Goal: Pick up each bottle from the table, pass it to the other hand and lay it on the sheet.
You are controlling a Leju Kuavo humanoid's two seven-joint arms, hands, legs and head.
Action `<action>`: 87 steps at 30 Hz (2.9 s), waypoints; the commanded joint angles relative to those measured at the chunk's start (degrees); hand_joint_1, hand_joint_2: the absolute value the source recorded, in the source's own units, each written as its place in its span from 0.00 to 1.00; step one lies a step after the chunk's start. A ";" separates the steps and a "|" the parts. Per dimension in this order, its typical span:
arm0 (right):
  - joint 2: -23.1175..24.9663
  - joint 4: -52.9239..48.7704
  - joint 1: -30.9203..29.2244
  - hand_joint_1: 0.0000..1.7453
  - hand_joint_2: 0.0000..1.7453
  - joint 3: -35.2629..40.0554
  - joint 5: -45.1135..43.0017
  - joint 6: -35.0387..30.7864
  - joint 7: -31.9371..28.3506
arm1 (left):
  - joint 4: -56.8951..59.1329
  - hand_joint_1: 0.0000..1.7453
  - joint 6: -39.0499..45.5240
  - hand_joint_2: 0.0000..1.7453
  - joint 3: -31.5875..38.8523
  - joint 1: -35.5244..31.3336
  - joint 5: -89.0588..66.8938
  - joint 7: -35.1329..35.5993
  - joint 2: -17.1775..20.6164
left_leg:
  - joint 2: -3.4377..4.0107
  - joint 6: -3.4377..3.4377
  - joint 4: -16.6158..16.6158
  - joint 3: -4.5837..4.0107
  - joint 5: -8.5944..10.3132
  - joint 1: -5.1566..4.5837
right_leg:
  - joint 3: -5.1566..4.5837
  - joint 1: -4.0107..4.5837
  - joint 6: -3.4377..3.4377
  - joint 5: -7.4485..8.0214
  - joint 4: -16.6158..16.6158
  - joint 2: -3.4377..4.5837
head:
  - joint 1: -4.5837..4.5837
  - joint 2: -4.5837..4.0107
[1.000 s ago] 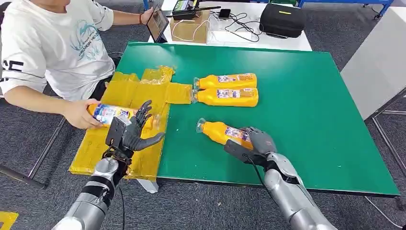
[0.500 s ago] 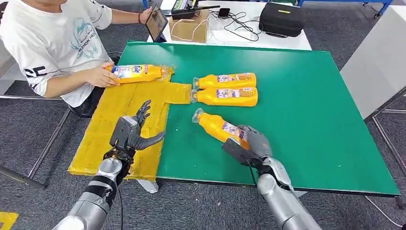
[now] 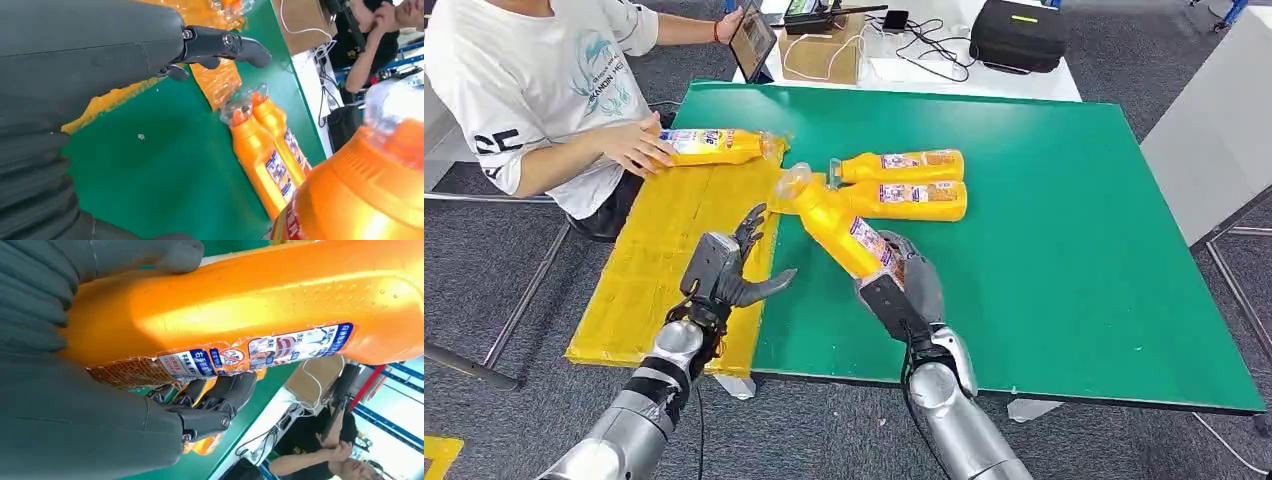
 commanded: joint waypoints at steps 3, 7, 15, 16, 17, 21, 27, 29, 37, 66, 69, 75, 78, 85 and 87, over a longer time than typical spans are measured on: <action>1.25 6.40 -5.00 1.00 1.00 3.66 -1.93 -0.80 -1.37 | 4.25 0.00 -7.01 1.00 -2.49 -2.87 7.28 2.17 -0.01 | 0.07 -0.09 0.07 0.18 -0.13 0.07 | 0.17 0.08 -0.11 -0.11 0.05 0.02 | 0.00 0.00; 2.00 10.54 -6.60 1.00 1.00 4.62 -3.20 0.28 -2.24 | 2.69 0.00 -14.07 1.00 -3.84 -2.39 13.14 3.83 0.10 | 0.09 -0.10 0.03 0.26 -0.15 0.10 | 0.24 0.11 -0.12 -0.12 0.00 0.02 | 0.00 0.00; 4.00 14.48 -7.14 1.00 1.00 6.19 -4.48 1.84 -4.22 | 1.56 0.00 -18.80 1.00 -5.59 -2.57 18.49 5.61 0.22 | 0.07 -0.08 0.02 0.17 -0.12 0.07 | 0.16 0.08 -0.09 -0.10 0.02 0.03 | 0.00 0.00; 4.43 14.58 -7.07 1.00 1.00 6.46 -4.43 1.89 -4.31 | 1.54 0.00 -18.74 1.00 -5.69 -2.71 18.49 5.61 0.07 | 0.02 -0.10 0.07 0.22 -0.17 0.11 | 0.25 0.12 -0.12 -0.16 0.05 -0.02 | 0.02 0.02; 5.08 15.28 -7.09 1.00 1.00 6.97 -4.44 2.14 -4.43 | 1.77 0.00 -18.60 1.00 -5.98 -3.03 18.49 5.70 -0.07 | 0.04 -0.08 0.03 0.16 -0.12 0.08 | 0.17 0.09 -0.10 -0.11 0.02 0.01 | 0.00 0.00; 6.65 16.65 -7.09 1.00 1.00 8.08 -4.76 2.67 -4.86 | 2.36 0.00 -18.17 1.00 -6.44 -3.62 18.69 5.79 -0.26 | 0.00 -0.08 0.02 0.05 -0.07 0.08 | 0.06 0.09 -0.08 -0.07 0.01 -0.04 | 0.00 0.02; 7.87 18.12 -7.03 1.00 1.00 9.31 -6.17 3.28 -6.14 | 4.33 0.00 -16.41 1.00 -6.54 -4.32 18.94 5.62 -0.23 | 0.03 -0.10 0.06 0.23 -0.17 0.12 | 0.22 0.13 -0.13 -0.17 0.04 -0.03 | 0.00 0.00; 8.09 18.09 -6.94 1.00 1.00 9.43 -6.19 3.26 -6.17 | 4.41 0.00 -16.38 1.00 -6.50 -4.33 18.98 5.60 -0.17 | 0.05 -0.10 0.03 0.20 -0.14 0.11 | 0.19 0.12 -0.12 -0.14 0.01 -0.01 | 0.00 0.02; 8.36 17.15 -6.21 1.00 1.00 12.58 -4.68 2.94 -6.44 | 5.70 0.00 -15.04 1.00 -5.79 -5.05 19.90 5.31 -0.46 | 0.00 -0.07 0.01 0.05 -0.07 0.08 | 0.05 0.08 -0.09 -0.09 0.02 -0.04 | 0.00 0.00; 0.57 0.12 1.54 0.00 1.00 3.72 -9.35 -1.16 -5.45 | 9.77 1.00 11.95 1.00 1.41 -9.34 0.36 -0.01 9.58 | 0.00 -0.10 0.01 0.08 -0.08 0.10 | 0.08 0.10 -0.11 -0.11 0.02 -0.06 | 0.00 0.02; 0.43 -1.49 1.74 0.00 1.00 2.70 -9.43 -0.70 -5.55 | 16.29 1.00 18.30 1.00 -1.13 -12.99 -11.86 1.55 11.32 | -0.06 -0.07 -0.01 0.01 -0.02 0.07 | -0.01 0.07 -0.08 -0.08 0.03 -0.10 | 0.00 0.02; 0.21 -3.09 1.93 0.00 1.00 2.32 -9.44 0.07 -5.81 | 24.50 1.00 22.03 1.00 -6.48 -17.45 -27.98 8.10 13.15 | -0.01 -0.07 0.00 0.04 -0.04 0.10 | 0.03 0.09 -0.08 -0.08 0.02 -0.09 | 0.02 0.00; 0.41 -3.26 1.30 0.00 1.00 2.47 -9.25 0.63 -5.69 | 27.77 1.00 21.98 1.00 -10.15 -19.38 -35.42 11.15 14.74 | -0.06 -0.06 0.02 -0.01 -0.03 0.08 | -0.01 0.07 -0.08 -0.07 0.04 -0.07 | 0.02 0.00; 0.22 -2.33 -0.22 0.00 1.00 3.01 -9.27 2.28 -5.62 | 31.69 1.00 15.52 1.00 -18.19 -21.21 -48.16 15.92 17.48 | 0.04 -0.11 0.06 0.13 -0.12 0.15 | 0.13 0.15 -0.13 -0.15 0.06 -0.05 | 0.00 0.02; 0.23 -1.10 -1.75 0.00 1.00 3.66 -9.21 3.11 -5.73 | 32.96 1.00 11.46 1.00 -21.96 -22.19 -53.14 16.55 19.28 | 0.09 -0.11 0.08 0.15 -0.14 0.14 | 0.13 0.15 -0.13 -0.14 0.07 0.03 | 0.04 0.00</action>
